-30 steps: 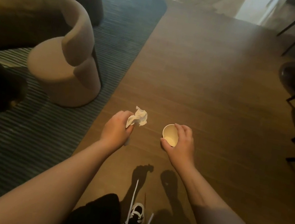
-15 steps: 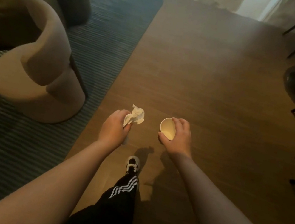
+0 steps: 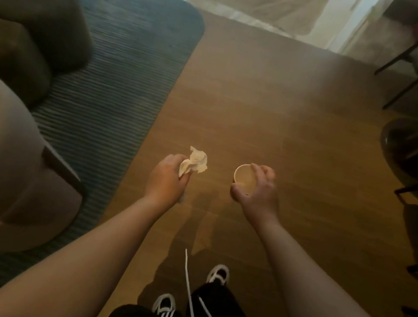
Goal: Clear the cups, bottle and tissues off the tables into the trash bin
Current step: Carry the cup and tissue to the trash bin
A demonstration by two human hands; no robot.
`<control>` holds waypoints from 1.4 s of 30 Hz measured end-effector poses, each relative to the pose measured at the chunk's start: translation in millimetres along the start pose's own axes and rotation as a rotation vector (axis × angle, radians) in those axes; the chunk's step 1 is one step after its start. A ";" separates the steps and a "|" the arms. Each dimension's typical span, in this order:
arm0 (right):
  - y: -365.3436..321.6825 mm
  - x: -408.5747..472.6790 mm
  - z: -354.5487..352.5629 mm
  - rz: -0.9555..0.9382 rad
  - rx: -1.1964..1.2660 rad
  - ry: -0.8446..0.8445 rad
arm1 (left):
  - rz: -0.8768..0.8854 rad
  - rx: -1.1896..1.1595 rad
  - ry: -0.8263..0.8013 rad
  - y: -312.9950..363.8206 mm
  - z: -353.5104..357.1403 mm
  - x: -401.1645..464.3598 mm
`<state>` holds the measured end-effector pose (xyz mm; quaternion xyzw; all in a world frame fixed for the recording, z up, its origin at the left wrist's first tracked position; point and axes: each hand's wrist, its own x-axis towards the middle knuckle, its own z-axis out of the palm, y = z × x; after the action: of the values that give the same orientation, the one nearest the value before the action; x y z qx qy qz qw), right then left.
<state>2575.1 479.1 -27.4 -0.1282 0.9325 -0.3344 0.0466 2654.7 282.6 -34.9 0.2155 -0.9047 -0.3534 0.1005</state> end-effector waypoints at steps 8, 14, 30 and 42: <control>34.7 190.2 -7.0 -0.046 0.044 -0.007 | -0.009 0.030 -0.001 35.3 59.0 170.7; 51.7 347.1 -41.7 -0.112 0.009 -0.043 | -0.049 0.016 0.048 89.4 92.4 303.5; 57.8 597.5 -29.7 -0.152 0.010 -0.116 | -0.098 -0.003 0.094 120.7 141.5 536.3; -6.5 852.3 5.8 -0.197 -0.020 -0.109 | -0.124 0.007 0.141 97.9 136.3 787.4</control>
<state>1756.9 240.3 -28.8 -0.2377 0.9147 -0.3208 0.0630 1879.5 65.2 -44.2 0.2961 -0.8815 -0.3396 0.1411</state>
